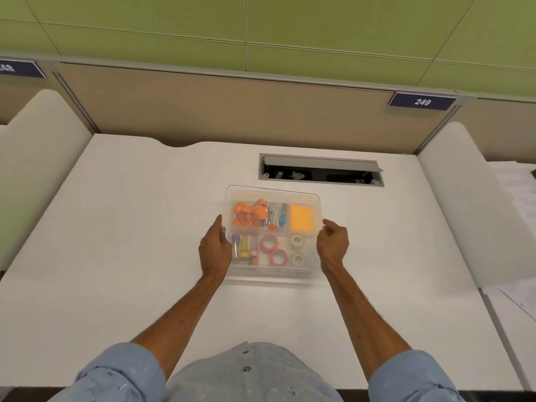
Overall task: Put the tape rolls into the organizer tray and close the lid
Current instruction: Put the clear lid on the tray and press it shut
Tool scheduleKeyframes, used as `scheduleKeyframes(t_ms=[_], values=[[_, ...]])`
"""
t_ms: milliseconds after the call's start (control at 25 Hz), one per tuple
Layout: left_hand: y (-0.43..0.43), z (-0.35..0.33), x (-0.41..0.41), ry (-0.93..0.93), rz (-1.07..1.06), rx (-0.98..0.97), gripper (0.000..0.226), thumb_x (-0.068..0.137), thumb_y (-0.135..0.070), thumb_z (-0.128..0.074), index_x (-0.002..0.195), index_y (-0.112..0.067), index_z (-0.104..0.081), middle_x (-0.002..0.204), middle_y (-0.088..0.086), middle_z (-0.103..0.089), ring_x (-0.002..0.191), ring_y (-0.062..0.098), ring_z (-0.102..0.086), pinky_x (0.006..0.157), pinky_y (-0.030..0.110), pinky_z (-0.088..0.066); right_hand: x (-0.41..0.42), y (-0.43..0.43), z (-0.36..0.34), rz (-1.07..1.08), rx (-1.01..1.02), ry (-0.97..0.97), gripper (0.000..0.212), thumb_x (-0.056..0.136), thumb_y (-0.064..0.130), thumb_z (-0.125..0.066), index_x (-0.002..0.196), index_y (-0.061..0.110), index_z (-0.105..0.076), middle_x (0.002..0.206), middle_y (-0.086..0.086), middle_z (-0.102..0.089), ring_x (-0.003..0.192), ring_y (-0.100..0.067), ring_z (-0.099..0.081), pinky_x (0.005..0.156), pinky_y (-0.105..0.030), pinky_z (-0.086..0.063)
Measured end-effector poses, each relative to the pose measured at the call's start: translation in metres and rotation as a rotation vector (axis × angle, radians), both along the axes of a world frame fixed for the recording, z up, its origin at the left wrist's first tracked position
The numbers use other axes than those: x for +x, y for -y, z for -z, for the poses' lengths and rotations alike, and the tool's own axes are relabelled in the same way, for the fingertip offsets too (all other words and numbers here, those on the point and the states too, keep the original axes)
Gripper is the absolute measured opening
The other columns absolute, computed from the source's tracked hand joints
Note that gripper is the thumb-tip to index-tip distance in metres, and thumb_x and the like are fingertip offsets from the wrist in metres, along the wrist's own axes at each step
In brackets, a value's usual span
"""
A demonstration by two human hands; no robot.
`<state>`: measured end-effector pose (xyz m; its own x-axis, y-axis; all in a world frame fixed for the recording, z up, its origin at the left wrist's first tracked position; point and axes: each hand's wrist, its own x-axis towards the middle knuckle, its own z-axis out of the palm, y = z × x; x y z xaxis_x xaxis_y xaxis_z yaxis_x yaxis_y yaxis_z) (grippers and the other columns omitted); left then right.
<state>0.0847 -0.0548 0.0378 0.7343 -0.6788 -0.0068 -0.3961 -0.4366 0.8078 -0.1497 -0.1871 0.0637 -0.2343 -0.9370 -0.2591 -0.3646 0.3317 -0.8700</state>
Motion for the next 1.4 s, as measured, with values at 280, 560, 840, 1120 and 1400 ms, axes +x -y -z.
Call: scheduleKeyframes(t_ms=[280,560,840,1120,1400], values=[[0.016,0.007,-0.004,0.001,0.004,0.075,0.046,0.11,-0.005,-0.047,0.156,-0.007,-0.05,0.143,0.023,-0.069,0.129,0.044,-0.066,0.11,0.054,-0.053,-0.002,0.013,0.011,-0.031,0.028,-0.012,0.044,0.1,-0.011,-0.049,0.14,-0.001,-0.065,0.134,-0.02,-0.069,0.123,-0.036,-0.068,0.111,-0.05,-0.056],[0.017,0.017,-0.008,-0.026,0.01,0.13,0.057,0.103,0.004,-0.047,0.158,-0.012,-0.048,0.146,0.018,-0.068,0.132,0.043,-0.064,0.108,0.052,-0.052,-0.003,0.016,0.015,-0.121,-0.019,-0.198,0.043,0.1,-0.011,-0.051,0.14,-0.003,-0.063,0.136,-0.018,-0.065,0.126,-0.033,-0.066,0.109,-0.042,-0.054],[0.014,0.022,-0.015,-0.09,0.006,0.121,0.049,0.107,-0.007,-0.052,0.156,-0.005,-0.048,0.155,0.017,-0.06,0.143,0.04,-0.057,0.118,0.052,-0.047,-0.005,0.016,0.019,-0.187,-0.041,-0.285,0.045,0.102,-0.009,-0.051,0.143,0.002,-0.065,0.134,-0.02,-0.062,0.12,-0.034,-0.068,0.105,-0.042,-0.056],[0.008,0.023,-0.013,-0.046,0.103,0.167,0.055,0.112,-0.019,-0.048,0.163,-0.007,-0.034,0.168,0.015,-0.044,0.155,0.036,-0.042,0.126,0.054,-0.039,-0.008,0.013,0.017,-0.269,-0.026,-0.389,0.044,0.108,0.005,-0.05,0.151,0.012,-0.058,0.143,-0.014,-0.058,0.135,-0.032,-0.059,0.111,-0.046,-0.052],[-0.016,0.038,-0.033,0.467,0.508,0.258,0.061,0.113,-0.023,-0.039,0.169,-0.012,-0.018,0.179,0.006,-0.015,0.167,0.024,-0.014,0.135,0.056,-0.018,-0.013,-0.046,0.038,-0.718,-0.304,-0.905,0.057,0.116,0.037,-0.032,0.17,0.024,-0.024,0.18,0.001,-0.016,0.168,-0.019,-0.016,0.137,-0.049,-0.015]])
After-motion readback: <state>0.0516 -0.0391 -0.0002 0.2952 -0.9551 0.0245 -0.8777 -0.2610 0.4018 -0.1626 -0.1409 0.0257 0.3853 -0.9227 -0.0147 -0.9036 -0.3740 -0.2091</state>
